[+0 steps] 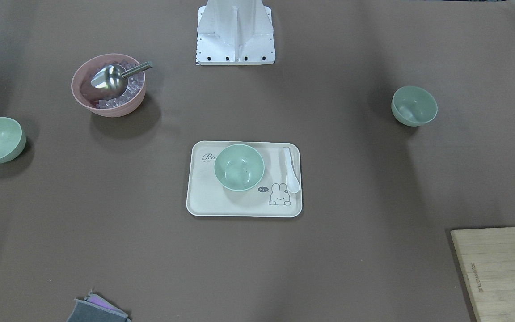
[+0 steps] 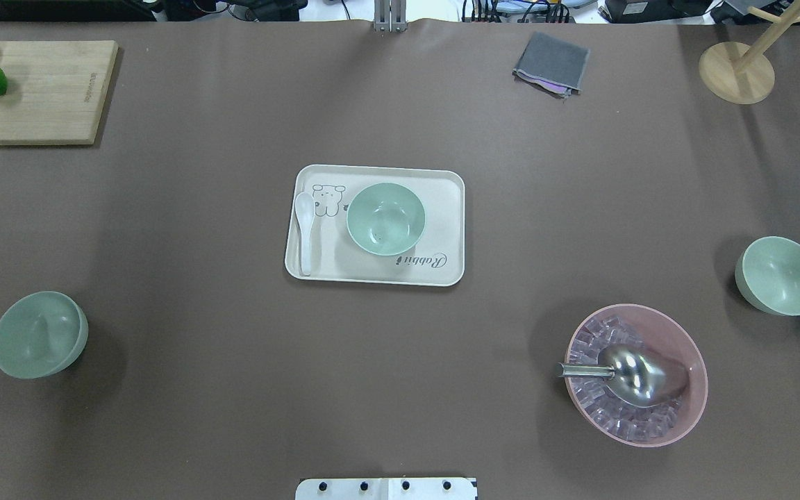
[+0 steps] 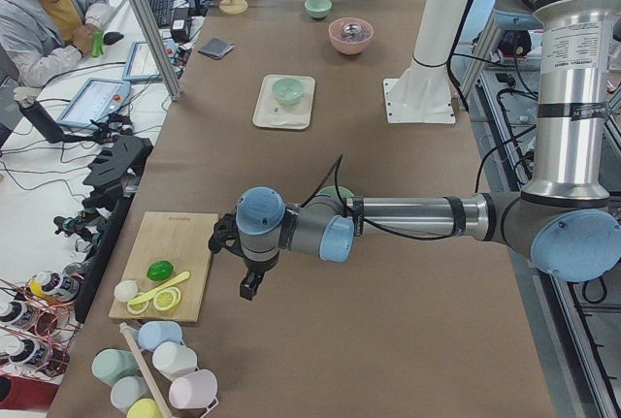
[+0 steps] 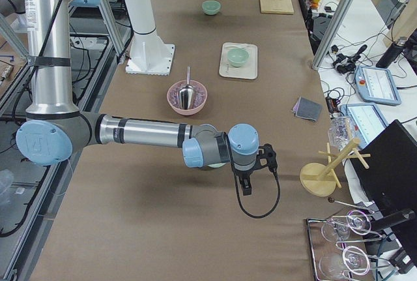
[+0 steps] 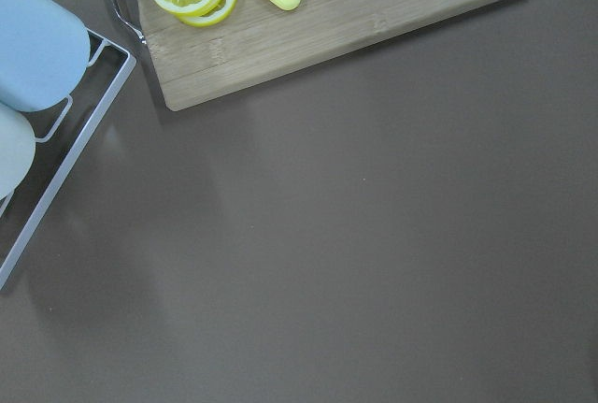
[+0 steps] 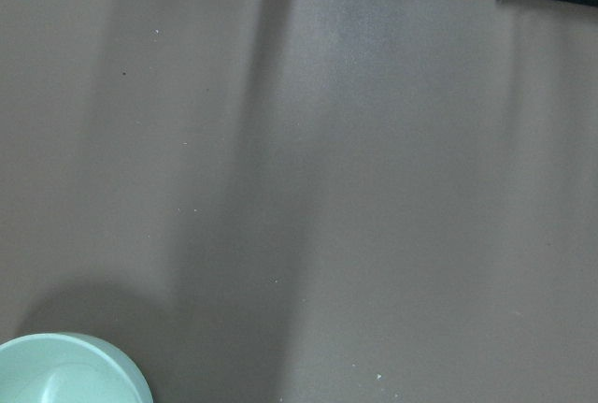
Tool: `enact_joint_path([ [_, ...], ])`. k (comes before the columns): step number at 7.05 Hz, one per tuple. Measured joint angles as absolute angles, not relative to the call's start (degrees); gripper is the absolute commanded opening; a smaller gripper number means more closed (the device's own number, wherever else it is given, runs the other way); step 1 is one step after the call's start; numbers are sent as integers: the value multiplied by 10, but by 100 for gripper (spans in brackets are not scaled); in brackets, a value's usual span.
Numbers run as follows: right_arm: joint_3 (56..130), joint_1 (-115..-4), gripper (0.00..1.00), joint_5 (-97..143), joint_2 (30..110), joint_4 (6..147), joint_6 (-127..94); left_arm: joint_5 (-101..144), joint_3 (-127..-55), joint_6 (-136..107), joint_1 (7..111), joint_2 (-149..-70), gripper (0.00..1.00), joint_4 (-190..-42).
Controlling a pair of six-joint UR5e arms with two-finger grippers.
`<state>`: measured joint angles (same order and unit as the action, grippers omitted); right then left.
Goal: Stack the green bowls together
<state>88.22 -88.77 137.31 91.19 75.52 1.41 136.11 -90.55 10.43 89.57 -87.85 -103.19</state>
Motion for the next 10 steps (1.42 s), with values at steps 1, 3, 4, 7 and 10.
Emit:
enact_joint_path([
  [1, 883, -891, 100, 1372, 916, 755, 14, 1357, -904, 104, 896, -881, 99, -1030],
  [3, 885, -896, 100, 1356, 923, 757, 15, 1347, -900, 103, 896, -886, 99, -1026],
  [4, 884, -896, 100, 1352, 925, 759, 15, 1348, -896, 95, 896, -885, 99, -1027],
  [7, 879, -896, 100, 1357, 923, 761, 12, 1352, -888, 24, 896, -890, 99, -1038],
  [10, 881, -895, 100, 1361, 920, 758, 4, 1352, -887, -1, 895, -889, 99, -1079],
])
